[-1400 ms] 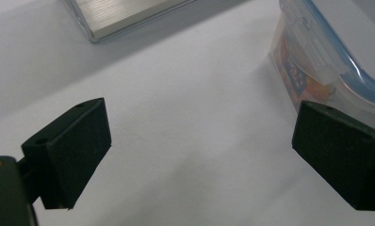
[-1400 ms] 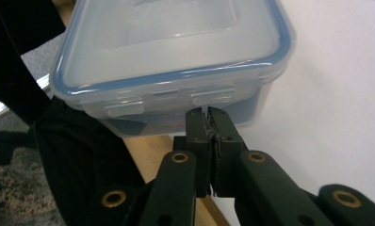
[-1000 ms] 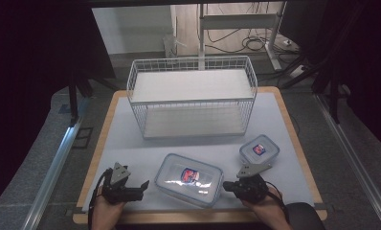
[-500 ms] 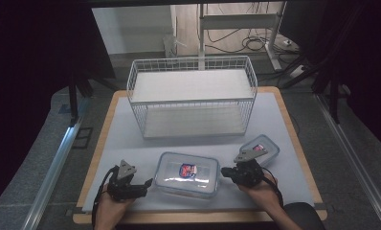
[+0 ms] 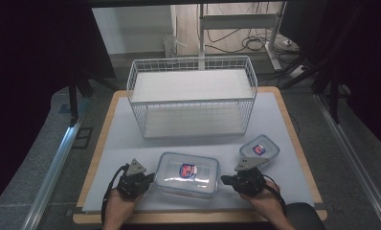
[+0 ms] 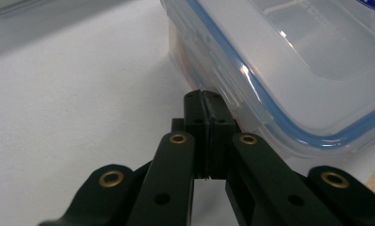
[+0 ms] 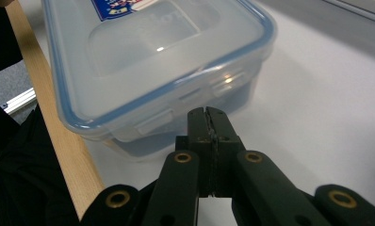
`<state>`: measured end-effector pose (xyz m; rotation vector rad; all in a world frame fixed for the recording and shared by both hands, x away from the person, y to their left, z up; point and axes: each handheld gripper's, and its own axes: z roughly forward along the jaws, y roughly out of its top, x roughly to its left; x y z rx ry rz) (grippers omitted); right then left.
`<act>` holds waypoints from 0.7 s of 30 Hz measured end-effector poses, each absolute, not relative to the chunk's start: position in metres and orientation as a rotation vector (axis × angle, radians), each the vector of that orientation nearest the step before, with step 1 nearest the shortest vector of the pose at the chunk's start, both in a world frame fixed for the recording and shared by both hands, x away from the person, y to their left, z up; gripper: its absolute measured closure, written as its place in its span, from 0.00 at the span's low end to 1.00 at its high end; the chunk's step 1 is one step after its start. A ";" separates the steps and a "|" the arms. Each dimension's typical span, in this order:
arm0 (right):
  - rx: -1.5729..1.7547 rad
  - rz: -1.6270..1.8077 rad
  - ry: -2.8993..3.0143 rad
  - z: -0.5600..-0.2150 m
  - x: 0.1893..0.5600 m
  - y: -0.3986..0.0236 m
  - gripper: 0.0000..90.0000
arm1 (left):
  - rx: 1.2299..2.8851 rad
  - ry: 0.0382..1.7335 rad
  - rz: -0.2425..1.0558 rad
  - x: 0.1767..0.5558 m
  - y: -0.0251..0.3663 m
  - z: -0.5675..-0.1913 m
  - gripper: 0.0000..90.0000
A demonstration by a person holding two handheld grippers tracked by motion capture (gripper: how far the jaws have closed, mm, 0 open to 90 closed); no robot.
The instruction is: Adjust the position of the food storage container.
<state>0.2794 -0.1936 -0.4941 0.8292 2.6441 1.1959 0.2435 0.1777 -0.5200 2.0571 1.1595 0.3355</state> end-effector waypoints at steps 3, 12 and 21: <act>0.828 1.162 2.633 -0.494 0.280 -0.192 1.00 | 2.049 1.175 0.324 0.243 0.175 -0.520 1.00; 0.901 1.115 2.589 -0.495 0.289 -0.201 1.00 | 2.065 1.167 0.295 0.242 0.161 -0.517 1.00; 0.944 1.100 2.561 -0.496 0.299 -0.207 1.00 | 2.056 1.149 0.288 0.242 0.155 -0.518 1.00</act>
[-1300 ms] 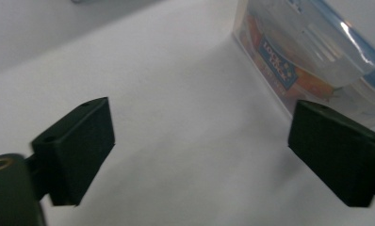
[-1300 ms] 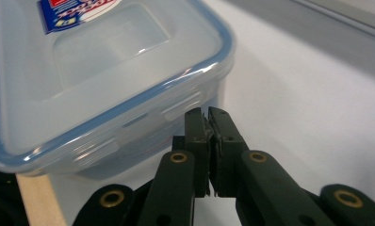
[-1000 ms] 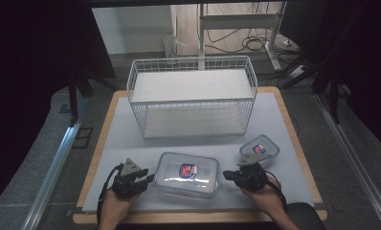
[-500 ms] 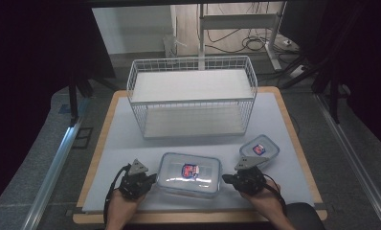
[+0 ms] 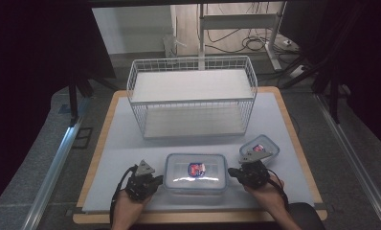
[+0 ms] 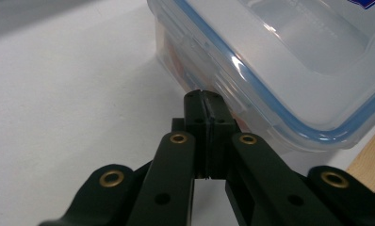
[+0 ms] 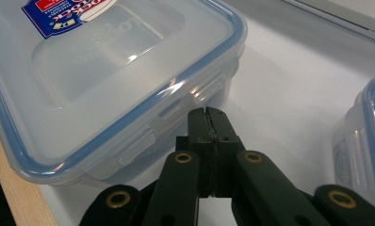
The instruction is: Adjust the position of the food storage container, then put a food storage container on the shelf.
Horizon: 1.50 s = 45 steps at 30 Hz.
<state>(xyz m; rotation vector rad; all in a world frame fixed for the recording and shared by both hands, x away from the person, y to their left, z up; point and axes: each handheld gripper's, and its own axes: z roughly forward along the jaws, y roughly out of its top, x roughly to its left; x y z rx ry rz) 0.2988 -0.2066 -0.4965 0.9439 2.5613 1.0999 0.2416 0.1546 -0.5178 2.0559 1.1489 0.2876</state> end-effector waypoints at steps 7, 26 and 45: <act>0.872 1.095 2.545 -0.492 0.295 -0.212 0.93 | 2.051 1.153 0.353 0.240 0.166 -0.519 0.76; 0.793 1.114 2.597 -0.493 0.294 -0.236 0.38 | 2.028 1.165 0.504 0.230 0.201 -0.523 0.12; 0.871 1.184 2.529 -0.482 0.292 -0.239 0.29 | 1.973 1.119 0.408 0.231 0.200 -0.512 0.04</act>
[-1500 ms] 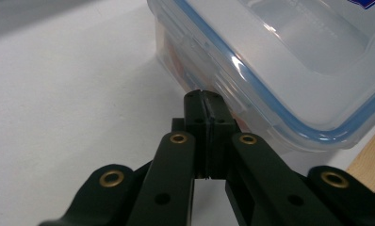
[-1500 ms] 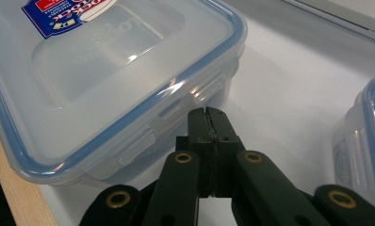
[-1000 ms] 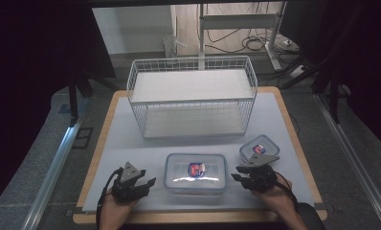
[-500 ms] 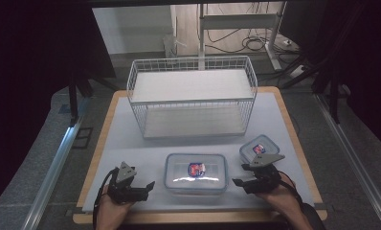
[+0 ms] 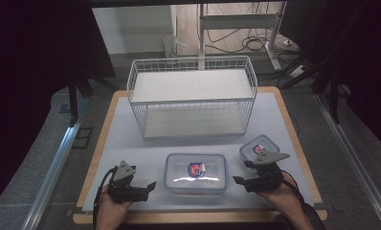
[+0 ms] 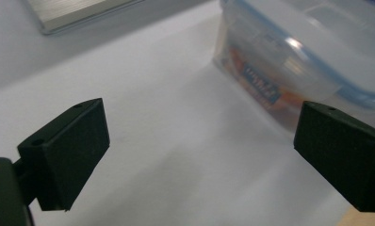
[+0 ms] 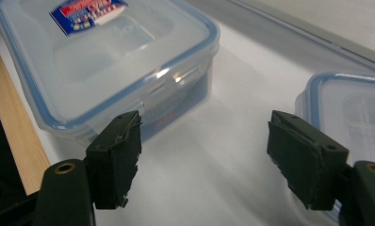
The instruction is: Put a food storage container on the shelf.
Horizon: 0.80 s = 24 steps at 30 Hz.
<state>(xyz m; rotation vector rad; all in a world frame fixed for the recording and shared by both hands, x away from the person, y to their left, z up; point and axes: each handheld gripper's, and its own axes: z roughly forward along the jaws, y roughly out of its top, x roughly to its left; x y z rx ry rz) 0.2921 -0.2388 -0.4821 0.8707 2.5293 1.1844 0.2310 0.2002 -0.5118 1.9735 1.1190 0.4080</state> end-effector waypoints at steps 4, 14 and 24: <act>0.888 1.230 2.520 -0.477 0.291 -0.235 0.27 | 1.930 1.104 0.367 0.234 0.198 -0.502 0.03; 0.953 1.308 2.588 -0.483 0.296 -0.215 0.18 | 1.955 1.023 0.177 0.259 0.168 -0.500 0.03; 1.092 1.378 2.725 -0.497 0.306 -0.197 0.11 | 1.949 0.986 -0.098 0.278 0.153 -0.516 0.05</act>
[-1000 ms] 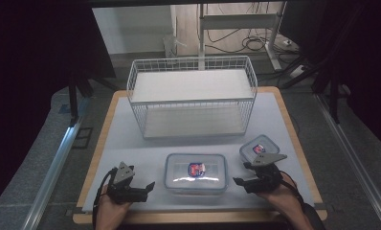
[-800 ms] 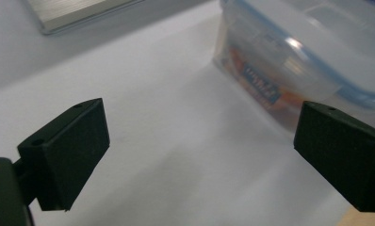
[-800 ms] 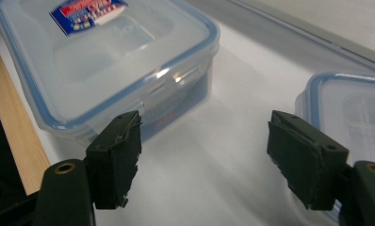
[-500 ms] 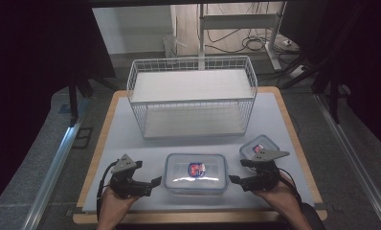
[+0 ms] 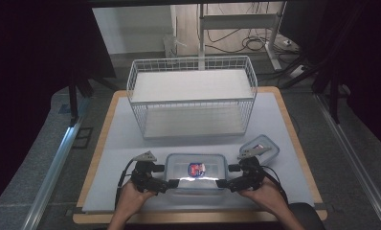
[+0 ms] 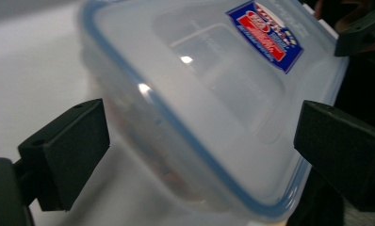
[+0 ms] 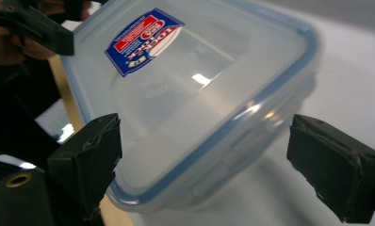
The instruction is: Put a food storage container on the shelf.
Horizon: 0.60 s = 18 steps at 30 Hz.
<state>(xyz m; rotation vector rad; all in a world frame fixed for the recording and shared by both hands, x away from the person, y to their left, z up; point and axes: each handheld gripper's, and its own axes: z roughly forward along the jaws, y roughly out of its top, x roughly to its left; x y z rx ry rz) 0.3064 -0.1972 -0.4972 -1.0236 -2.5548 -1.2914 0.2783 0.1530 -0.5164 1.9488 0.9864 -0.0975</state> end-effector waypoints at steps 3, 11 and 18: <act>-1.045 -1.271 -2.524 -0.499 0.308 -0.196 0.10 | 1.955 1.000 -0.113 0.281 0.149 -0.517 0.02; -1.053 -1.247 -2.472 -0.500 0.308 -0.196 0.17 | 1.964 1.003 -0.101 0.275 0.149 -0.512 0.09; -1.057 -1.319 -2.457 -0.493 0.301 -0.205 0.34 | 1.978 0.969 -0.038 0.259 0.154 -0.505 0.17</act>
